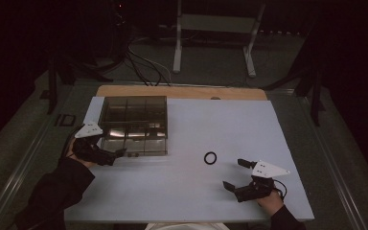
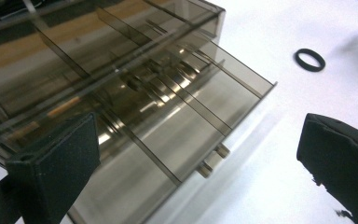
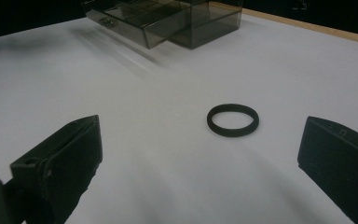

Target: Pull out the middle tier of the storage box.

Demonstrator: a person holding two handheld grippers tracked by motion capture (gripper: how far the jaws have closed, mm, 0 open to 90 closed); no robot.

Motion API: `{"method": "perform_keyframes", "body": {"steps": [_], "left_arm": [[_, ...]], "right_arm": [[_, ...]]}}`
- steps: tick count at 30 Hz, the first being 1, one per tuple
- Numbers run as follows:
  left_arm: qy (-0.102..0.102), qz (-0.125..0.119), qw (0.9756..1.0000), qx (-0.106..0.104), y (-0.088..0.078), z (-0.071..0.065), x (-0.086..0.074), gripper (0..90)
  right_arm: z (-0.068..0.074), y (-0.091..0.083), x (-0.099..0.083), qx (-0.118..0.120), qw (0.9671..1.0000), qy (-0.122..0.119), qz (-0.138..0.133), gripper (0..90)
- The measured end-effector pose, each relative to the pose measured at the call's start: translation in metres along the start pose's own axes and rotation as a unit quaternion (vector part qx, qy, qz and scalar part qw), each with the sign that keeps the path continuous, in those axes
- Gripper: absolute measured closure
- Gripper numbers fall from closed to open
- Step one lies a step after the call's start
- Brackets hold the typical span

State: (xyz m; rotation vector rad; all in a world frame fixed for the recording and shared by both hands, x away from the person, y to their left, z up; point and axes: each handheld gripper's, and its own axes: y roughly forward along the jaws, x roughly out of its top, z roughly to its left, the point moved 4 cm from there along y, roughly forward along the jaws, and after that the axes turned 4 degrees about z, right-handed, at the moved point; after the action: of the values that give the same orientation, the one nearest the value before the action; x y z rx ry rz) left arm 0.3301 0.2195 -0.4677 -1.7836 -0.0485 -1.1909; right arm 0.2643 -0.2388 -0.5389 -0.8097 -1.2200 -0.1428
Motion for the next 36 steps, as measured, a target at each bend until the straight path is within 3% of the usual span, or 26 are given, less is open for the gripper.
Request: {"method": "perform_keyframes", "body": {"steps": [5, 10, 15, 20, 24, 33, 36], "left_arm": [[-0.01, -0.018, 0.9997, -0.015, 0.004, -0.009, -0.011, 0.8], [-0.026, -0.041, 0.9988, -0.012, 0.007, -0.013, -0.022, 0.8], [-0.017, -0.034, 0.9992, -0.011, 0.012, -0.025, -0.031, 0.8], [-0.02, -0.045, 0.9986, -0.02, 0.02, -0.038, -0.04, 0.8], [-0.019, -0.039, 0.999, -0.007, 0.029, -0.046, -0.048, 0.8], [-0.012, -0.04, 0.9987, -0.031, 0.04, -0.061, -0.06, 0.8], [-0.009, -0.041, 0.9987, -0.03, 0.043, -0.062, -0.062, 0.8]], "right_arm": [[0.0, 0.0, 0.0, 0.001, 1.0, -0.001, -0.001, 0.0], [0.0, 0.0, 0.0, 0.001, 1.0, -0.002, 0.0, 0.0], [0.0, 0.0, 0.0, 0.001, 1.0, 0.001, 0.001, 0.0], [0.0, 0.0, 0.0, 0.0, 1.0, -0.002, 0.0, 0.0], [0.0, -0.001, 0.0, 0.0, 1.0, -0.003, 0.001, 0.0], [0.0, -0.001, 0.0, 0.001, 1.0, -0.004, 0.001, 0.0], [0.0, -0.001, 0.0, 0.001, 1.0, -0.004, 0.001, 0.0]]}}
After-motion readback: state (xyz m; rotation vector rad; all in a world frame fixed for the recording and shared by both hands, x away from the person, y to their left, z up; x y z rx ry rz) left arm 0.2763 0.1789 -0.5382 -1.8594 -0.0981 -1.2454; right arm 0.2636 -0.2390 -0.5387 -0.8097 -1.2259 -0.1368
